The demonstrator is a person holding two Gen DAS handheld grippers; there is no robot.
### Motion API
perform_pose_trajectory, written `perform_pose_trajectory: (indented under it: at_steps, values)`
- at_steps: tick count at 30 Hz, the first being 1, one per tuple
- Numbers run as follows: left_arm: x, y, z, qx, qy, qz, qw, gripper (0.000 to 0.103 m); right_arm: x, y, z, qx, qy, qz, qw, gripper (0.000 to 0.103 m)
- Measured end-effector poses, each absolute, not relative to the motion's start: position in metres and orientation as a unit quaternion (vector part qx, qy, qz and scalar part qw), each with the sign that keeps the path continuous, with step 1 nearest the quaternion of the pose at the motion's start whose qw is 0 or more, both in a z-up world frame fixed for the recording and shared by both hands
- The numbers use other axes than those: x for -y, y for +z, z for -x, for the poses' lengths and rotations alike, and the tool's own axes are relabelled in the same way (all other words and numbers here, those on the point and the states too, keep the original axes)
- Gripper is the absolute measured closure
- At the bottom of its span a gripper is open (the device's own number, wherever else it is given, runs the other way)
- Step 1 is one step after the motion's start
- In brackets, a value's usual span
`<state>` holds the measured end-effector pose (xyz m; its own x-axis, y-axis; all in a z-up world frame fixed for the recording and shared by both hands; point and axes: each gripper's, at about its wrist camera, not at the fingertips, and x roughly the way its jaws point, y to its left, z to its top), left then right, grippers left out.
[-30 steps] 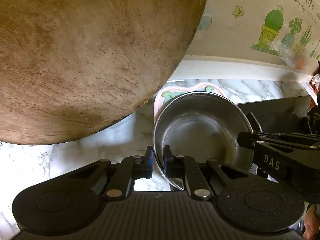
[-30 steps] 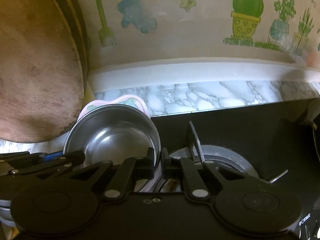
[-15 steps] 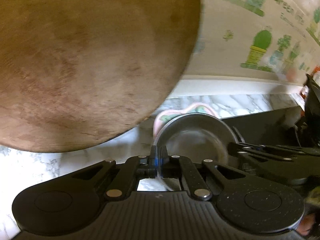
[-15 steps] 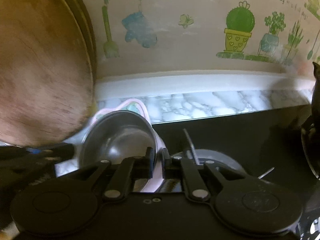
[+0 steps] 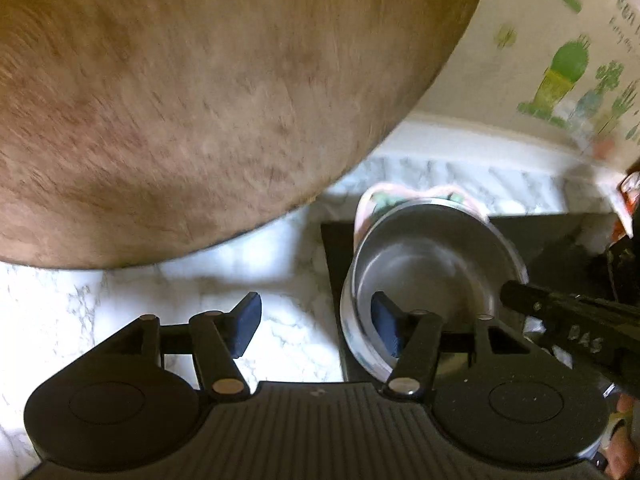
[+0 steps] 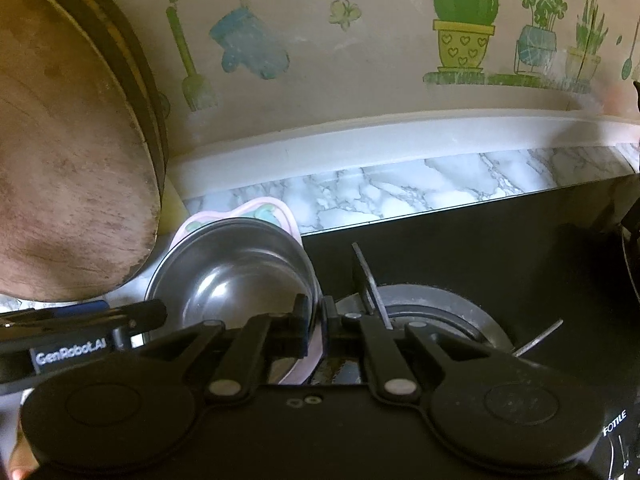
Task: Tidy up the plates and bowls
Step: 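Lift the pink cup with both grippers and carry it toward the steel bowl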
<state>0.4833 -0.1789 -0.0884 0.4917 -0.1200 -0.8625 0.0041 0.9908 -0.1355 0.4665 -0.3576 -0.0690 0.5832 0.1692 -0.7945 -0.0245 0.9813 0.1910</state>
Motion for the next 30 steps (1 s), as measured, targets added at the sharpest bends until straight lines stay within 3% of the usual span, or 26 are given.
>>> perform_pose_trajectory:
  at_steps: [5, 6, 30]
  values:
    - [0.191, -0.090, -0.483, -0.501, -0.048, 0.042, 0.863, 0.091, 0.361, -0.073, -0.468, -0.455, 0.064, -0.097, 0.883, 0.096]
    - [0.194, -0.089, -0.483, -0.500, -0.048, 0.037, 0.864, 0.094, 0.360, -0.073, -0.468, -0.455, 0.066, -0.097, 0.883, 0.096]
    - [0.206, -0.035, -0.468, -0.469, -0.048, 0.056, 0.880, 0.096, 0.373, -0.027, -0.441, -0.408, 0.053, -0.119, 0.904, 0.096]
